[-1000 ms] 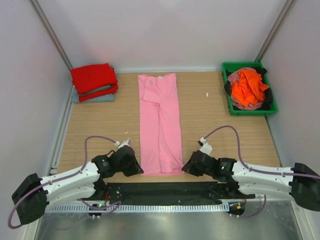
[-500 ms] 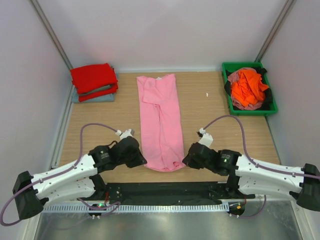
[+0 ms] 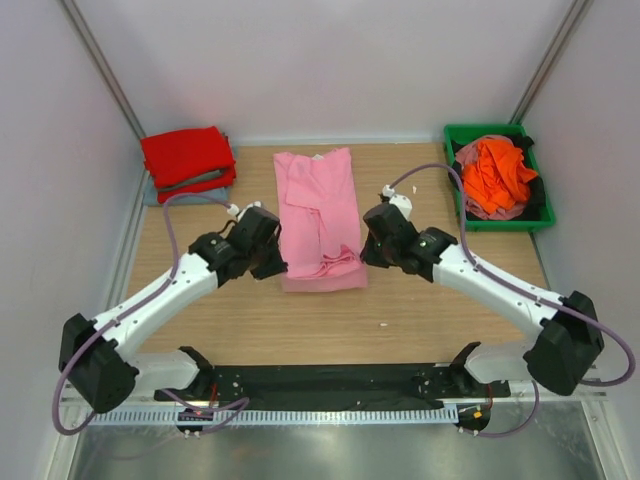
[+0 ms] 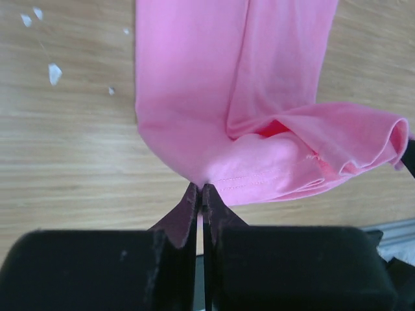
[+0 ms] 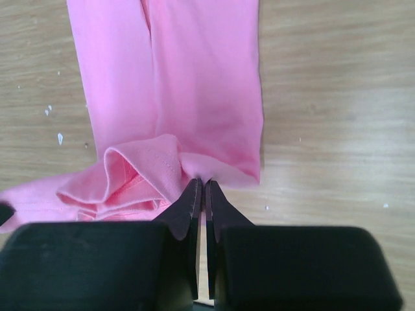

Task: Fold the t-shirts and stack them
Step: Fold the tshirt

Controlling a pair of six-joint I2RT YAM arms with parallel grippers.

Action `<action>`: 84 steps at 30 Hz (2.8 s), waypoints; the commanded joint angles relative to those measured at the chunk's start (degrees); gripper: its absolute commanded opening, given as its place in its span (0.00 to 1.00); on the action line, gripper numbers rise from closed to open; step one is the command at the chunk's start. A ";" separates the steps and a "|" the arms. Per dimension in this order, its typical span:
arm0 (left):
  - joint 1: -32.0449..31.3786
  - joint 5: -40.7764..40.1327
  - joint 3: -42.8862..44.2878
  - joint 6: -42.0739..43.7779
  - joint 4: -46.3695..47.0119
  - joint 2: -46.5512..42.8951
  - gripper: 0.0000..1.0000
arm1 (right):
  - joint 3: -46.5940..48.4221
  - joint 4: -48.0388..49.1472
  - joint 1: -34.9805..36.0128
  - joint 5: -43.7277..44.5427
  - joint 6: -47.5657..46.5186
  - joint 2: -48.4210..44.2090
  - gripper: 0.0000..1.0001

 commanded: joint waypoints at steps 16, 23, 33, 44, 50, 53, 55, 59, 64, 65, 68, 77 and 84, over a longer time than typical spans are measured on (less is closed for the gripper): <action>14.89 10.12 20.72 13.22 1.70 25.39 0.00 | 20.79 3.87 -14.06 -11.27 -17.43 23.16 0.01; 16.74 10.47 24.94 14.46 1.26 32.08 0.00 | 25.62 4.14 -15.82 -13.37 -18.66 29.48 0.01; 19.28 11.26 31.35 16.92 0.30 40.16 0.00 | 30.11 5.02 -18.11 -16.52 -19.45 37.57 0.01; 20.60 11.53 38.30 18.94 -1.73 44.99 0.00 | 36.34 4.58 -20.13 -17.86 -20.33 41.52 0.01; 20.96 11.88 40.68 19.38 -1.73 48.07 0.00 | 38.02 4.84 -20.57 -18.21 -20.77 43.99 0.01; 21.13 12.14 41.12 19.55 -1.55 49.83 0.00 | 37.85 5.45 -21.09 -18.73 -20.68 45.39 0.01; 21.31 12.58 41.29 19.55 -1.20 50.88 0.00 | 38.02 5.54 -21.27 -18.91 -20.60 46.54 0.01; 21.66 13.20 42.35 19.64 -0.85 52.73 0.00 | 38.99 6.07 -21.62 -19.44 -20.51 48.56 0.01; 22.36 13.38 47.08 19.91 -1.64 55.37 0.03 | 43.19 4.67 -22.24 -20.14 -20.68 51.81 0.01; 22.71 13.55 48.49 19.99 -3.03 56.68 0.09 | 46.60 2.66 -22.41 -20.23 -20.68 53.38 0.07; 24.03 14.51 57.52 20.26 -7.60 60.62 0.18 | 55.81 -1.73 -23.29 -20.23 -20.77 56.46 0.52; 27.11 14.87 74.49 19.73 -18.27 61.20 0.64 | 62.23 -7.58 -25.31 -19.61 -21.47 50.17 0.82; 22.02 13.20 42.64 18.85 -4.56 40.19 0.58 | 25.24 8.17 -24.44 -29.62 -18.93 29.08 0.79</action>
